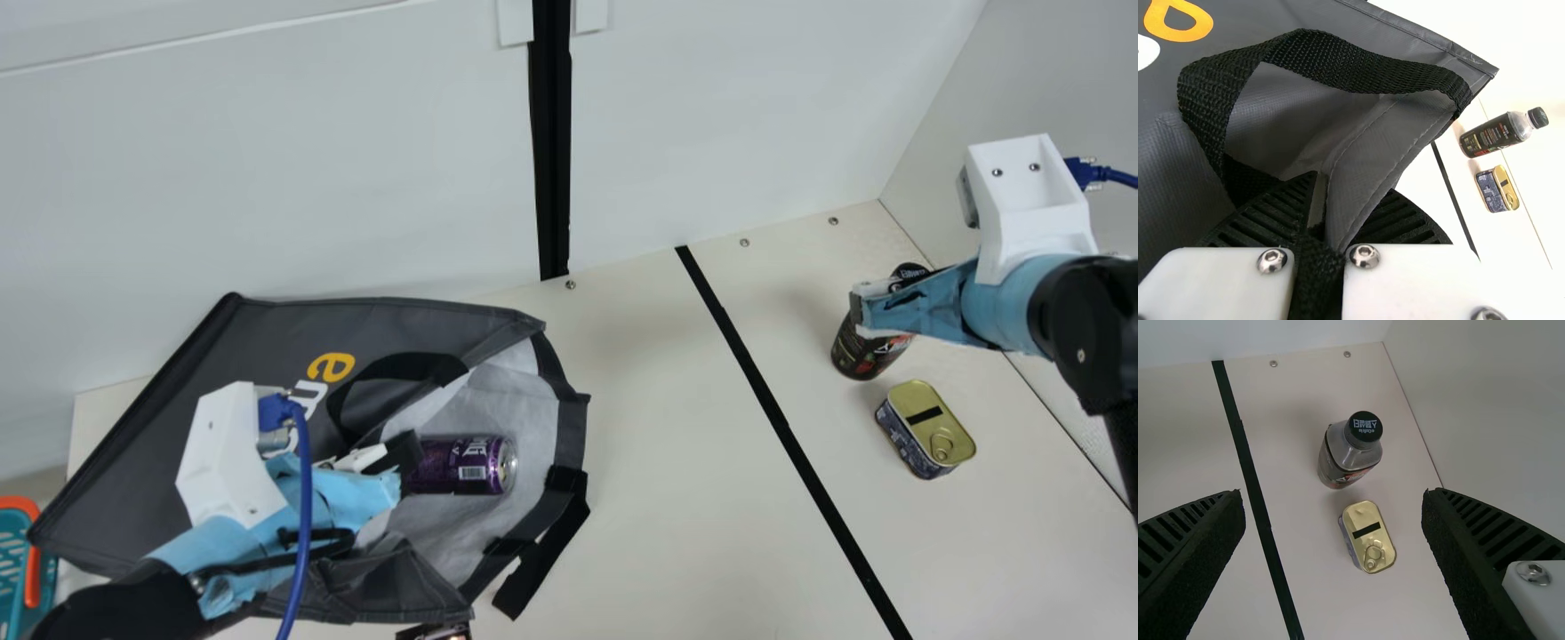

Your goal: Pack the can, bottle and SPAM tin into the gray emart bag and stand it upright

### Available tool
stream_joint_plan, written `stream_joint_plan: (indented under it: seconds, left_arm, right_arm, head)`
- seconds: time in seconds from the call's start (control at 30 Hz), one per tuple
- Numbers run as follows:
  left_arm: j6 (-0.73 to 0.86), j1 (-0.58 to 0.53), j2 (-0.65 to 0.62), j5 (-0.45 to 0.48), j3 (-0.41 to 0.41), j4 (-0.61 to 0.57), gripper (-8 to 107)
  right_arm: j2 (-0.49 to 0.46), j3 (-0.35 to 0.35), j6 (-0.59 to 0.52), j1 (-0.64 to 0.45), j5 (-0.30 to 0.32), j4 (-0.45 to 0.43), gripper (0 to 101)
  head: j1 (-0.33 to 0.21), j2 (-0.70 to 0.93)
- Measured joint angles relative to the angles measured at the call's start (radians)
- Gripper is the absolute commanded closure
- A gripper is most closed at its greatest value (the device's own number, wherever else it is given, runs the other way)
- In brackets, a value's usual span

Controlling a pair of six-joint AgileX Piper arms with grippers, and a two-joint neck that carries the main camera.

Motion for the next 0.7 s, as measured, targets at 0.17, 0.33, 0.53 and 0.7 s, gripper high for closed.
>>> stream_joint_plan:
  seconds: [0.17, 0.33, 0.53, 0.7]
  left_arm:
    - [0.000, 0.000, 0.000, 0.000, 0.000, 0.000, 107]
    - [0.000, 0.000, 0.000, 0.000, 0.000, 0.000, 107]
    - [0.000, 0.000, 0.000, 0.000, 0.000, 0.000, 107]
    - [0.000, 0.000, 0.000, 0.000, 0.000, 0.000, 107]
  right_arm:
    - [0.046, -0.024, -0.037, -0.036, -0.017, 0.025, 6]
    - [0.089, -0.049, -0.068, -0.067, -0.026, 0.050, 6]
    - [0.143, -0.078, -0.100, -0.099, -0.039, 0.080, 6]
    - [0.188, -0.097, -0.129, -0.125, -0.049, 0.096, 6]
  head:
    - [0.000, 0.002]
    - [0.000, 0.000]
    - [0.000, 0.000]
    - [0.000, 0.000]
